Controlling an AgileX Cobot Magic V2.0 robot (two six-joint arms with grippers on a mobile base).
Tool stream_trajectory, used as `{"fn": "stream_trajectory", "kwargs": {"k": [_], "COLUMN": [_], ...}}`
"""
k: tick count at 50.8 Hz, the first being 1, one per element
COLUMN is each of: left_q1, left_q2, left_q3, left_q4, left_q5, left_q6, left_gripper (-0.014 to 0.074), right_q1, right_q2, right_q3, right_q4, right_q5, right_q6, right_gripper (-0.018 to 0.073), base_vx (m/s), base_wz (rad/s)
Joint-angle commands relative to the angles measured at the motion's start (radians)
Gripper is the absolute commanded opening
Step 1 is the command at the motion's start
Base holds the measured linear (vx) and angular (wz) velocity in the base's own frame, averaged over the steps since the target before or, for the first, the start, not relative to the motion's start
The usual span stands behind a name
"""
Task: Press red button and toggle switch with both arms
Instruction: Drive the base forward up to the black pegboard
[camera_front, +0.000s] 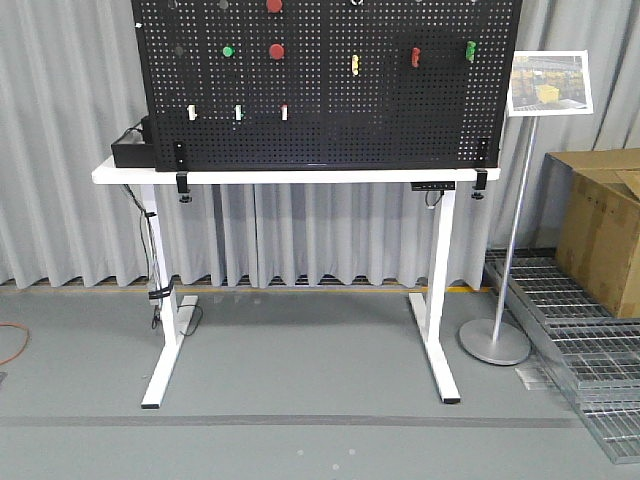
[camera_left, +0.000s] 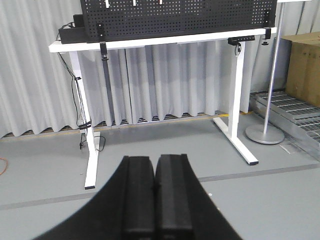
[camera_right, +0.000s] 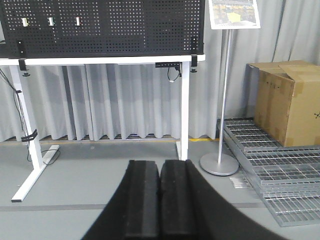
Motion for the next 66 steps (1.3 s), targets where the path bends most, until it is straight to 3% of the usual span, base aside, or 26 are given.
{"fn": "stream_trajectory", "kwargs": {"k": [1, 41, 66], "left_q1": [-0.002, -0.002, -0.002], "left_q2": [-0.015, -0.015, -0.015], "left_q3": [0.034, 0.034, 0.034], "left_q4": [-0.002, -0.002, -0.002], "left_q5": [-0.084, -0.084, -0.084], "left_q6": [-0.007, -0.007, -0.007], "left_gripper": [0.0002, 0.0002, 0.0002], "right_q1": [-0.007, -0.007, -0.007], "right_q2": [-0.016, -0.016, -0.016], "right_q3": [0.011, 0.011, 0.011], "right_q4": [-0.011, -0.011, -0.011], "right_q5": [-0.081, -0.082, -0.082], "right_q6": [-0.004, -0.004, -0.004], "right_gripper": [-0.0003, -0.0003, -0.0003], "base_vx": [0.00, 0.02, 0.31], "base_wz": [0.00, 0.00, -0.06]}}
